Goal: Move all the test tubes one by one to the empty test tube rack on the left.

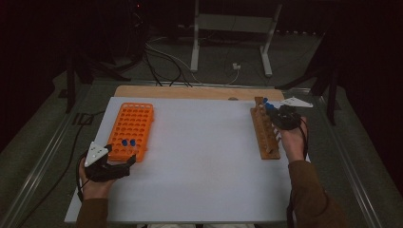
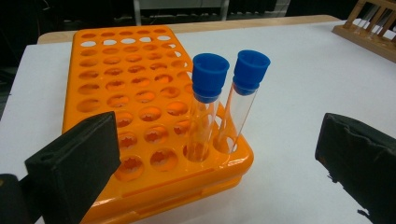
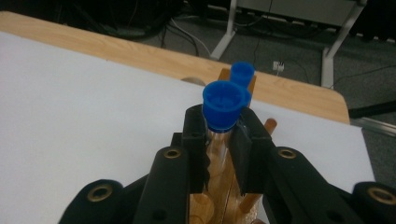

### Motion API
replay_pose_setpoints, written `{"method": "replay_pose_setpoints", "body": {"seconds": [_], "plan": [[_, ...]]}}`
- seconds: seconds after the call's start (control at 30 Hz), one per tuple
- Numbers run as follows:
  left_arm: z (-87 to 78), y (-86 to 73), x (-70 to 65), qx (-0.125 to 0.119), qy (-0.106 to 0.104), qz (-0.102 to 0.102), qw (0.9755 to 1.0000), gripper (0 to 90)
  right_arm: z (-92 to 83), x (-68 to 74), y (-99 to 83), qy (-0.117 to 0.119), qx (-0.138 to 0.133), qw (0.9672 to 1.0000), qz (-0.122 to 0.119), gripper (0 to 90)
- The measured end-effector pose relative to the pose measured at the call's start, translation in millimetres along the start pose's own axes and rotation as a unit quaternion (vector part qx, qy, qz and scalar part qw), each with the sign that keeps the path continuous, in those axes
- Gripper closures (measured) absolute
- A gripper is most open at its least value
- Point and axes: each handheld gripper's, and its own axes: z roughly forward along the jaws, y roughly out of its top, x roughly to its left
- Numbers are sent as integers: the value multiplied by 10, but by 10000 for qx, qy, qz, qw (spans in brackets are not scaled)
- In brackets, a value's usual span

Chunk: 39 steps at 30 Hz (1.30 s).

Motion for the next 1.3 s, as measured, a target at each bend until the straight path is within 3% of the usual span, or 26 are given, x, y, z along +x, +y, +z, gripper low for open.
{"method": "replay_pose_setpoints", "body": {"seconds": [0.67,1.03,1.3], "plan": [[4,2,-7,-9,-33,10,10000,8,-293,64,195,120,-397,9989,-206,772],[1,7,-10,-38,-32,22,10000,8,-346,323,247,468,-496,9967,-442,772],[-2,11,-12,-54,-43,36,10000,8,-300,553,254,853,-464,9942,-465,771]]}}
